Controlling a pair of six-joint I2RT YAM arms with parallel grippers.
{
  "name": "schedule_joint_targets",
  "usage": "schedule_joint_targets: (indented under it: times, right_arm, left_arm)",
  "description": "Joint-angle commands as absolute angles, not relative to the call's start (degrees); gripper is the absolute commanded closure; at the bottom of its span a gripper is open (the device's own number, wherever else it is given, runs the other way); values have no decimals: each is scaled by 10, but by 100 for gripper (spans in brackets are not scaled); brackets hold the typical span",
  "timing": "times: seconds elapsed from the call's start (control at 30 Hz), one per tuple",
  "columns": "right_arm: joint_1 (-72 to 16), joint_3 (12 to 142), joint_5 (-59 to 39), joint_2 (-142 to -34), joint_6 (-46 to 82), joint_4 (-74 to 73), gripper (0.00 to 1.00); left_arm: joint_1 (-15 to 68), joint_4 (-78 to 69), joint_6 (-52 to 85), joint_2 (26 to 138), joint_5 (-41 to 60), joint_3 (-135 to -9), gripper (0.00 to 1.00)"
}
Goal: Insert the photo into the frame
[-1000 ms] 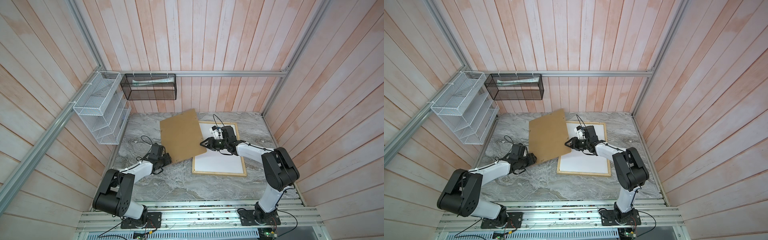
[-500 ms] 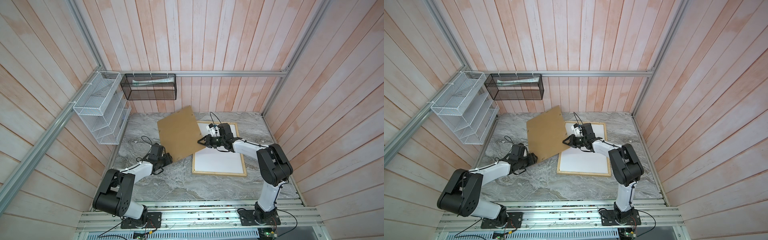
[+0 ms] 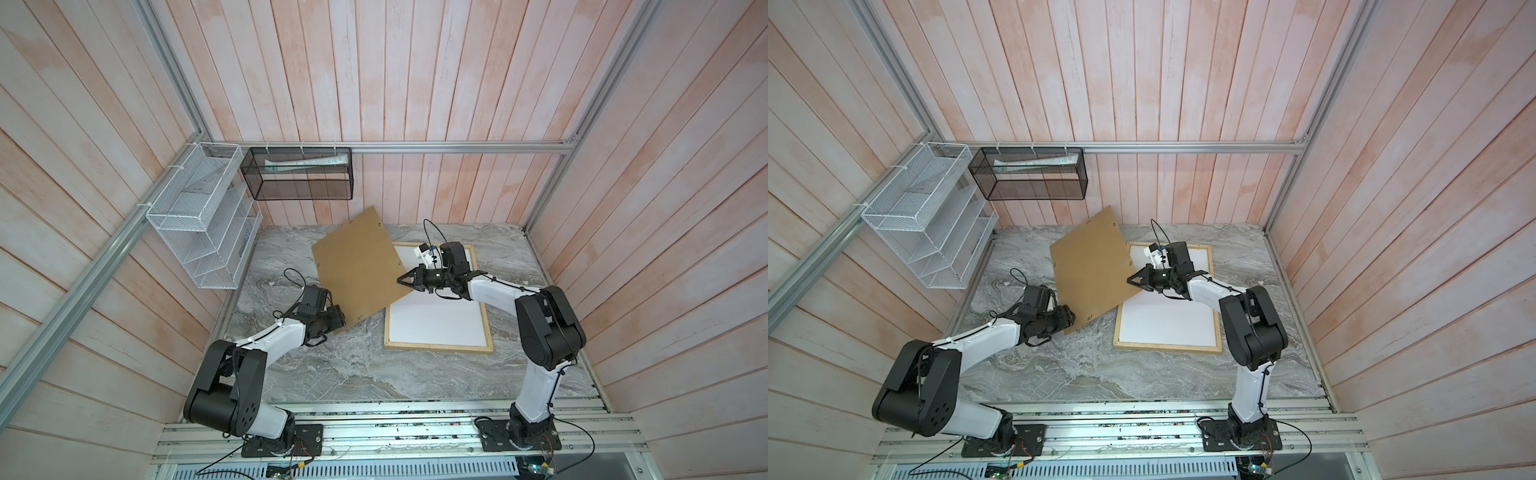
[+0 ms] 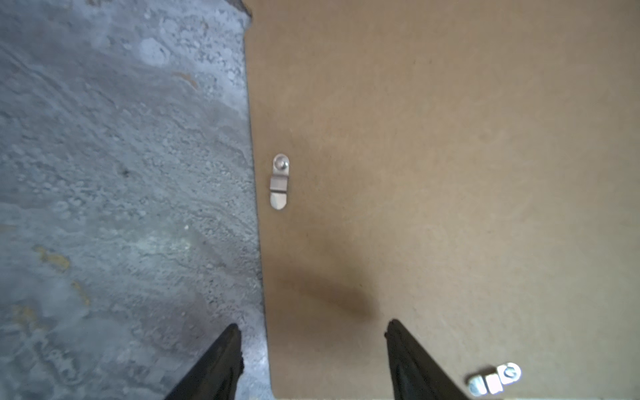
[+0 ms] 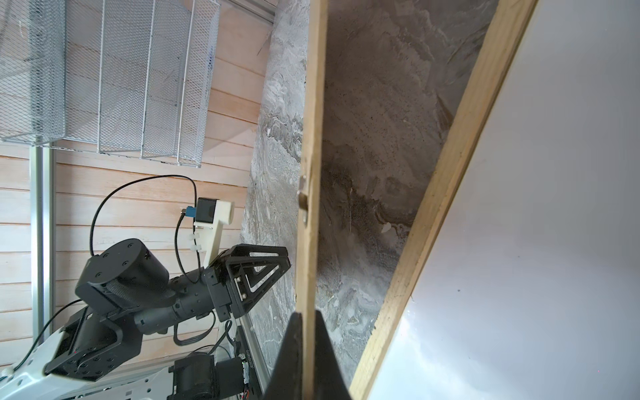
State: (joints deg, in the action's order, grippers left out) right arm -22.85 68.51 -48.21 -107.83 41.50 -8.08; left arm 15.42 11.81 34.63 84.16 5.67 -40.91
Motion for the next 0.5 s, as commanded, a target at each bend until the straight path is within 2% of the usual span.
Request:
schedule_joint_targets:
  times: [0.0,0.2,0.47]
  right_arm:
    - [-200,671,-495,-1029,378,-95,100]
    - [-143,620,-525,-964,377,-116,100]
    - [-53,545,-552,-858,352,-82,100]
  left_arm:
    - [156,144,334,811,24,-457,32]
    - [156,124,337,776,21,-476,32]
    - [158,33,368,786,118,-444,31]
